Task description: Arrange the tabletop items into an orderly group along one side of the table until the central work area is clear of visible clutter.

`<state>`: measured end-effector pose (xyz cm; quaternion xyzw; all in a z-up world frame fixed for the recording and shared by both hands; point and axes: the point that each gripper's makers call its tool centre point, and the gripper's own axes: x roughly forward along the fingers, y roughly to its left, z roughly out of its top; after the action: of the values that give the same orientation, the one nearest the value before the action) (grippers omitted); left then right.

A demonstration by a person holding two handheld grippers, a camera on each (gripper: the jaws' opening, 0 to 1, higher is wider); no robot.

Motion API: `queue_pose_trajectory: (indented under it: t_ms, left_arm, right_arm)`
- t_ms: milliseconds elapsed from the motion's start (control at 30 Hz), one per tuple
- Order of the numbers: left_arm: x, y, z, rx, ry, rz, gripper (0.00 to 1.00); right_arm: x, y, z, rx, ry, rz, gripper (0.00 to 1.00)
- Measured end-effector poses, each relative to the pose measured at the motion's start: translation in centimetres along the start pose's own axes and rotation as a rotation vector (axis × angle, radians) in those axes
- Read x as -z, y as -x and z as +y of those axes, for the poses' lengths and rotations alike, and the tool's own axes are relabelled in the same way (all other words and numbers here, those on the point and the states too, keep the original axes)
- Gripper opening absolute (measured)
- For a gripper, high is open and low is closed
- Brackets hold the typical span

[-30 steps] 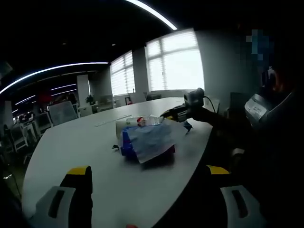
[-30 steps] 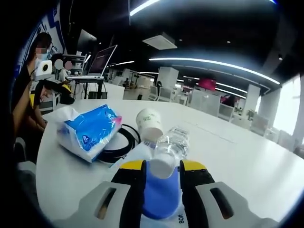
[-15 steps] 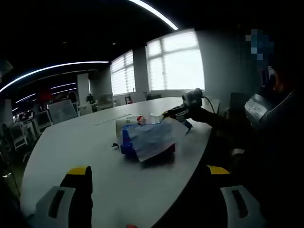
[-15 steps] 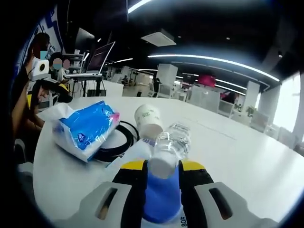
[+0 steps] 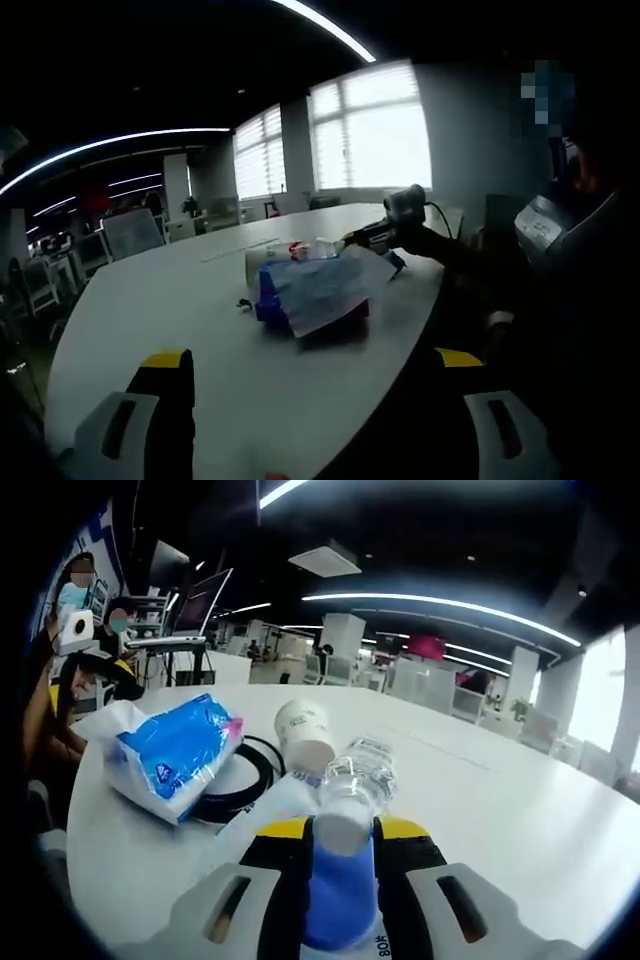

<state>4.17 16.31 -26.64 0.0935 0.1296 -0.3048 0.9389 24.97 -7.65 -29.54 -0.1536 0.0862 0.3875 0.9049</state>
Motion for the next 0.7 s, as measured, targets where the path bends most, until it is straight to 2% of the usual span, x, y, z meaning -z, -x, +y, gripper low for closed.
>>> queue_pose_trajectory:
  t_ms: [300, 700]
  left_arm:
    - [-0.1, 0.1, -0.1, 0.001, -0.001, -0.003, 0.97]
    - [-0.1, 0.0, -0.4, 0.003, -0.003, -0.002, 0.97]
  right_arm:
    - [-0.7, 0.4, -0.3, -0.001, -0.002, -0.006, 0.21]
    - [-2.2, 0.5, -0.8, 0.01, -0.004, -0.048, 0.2]
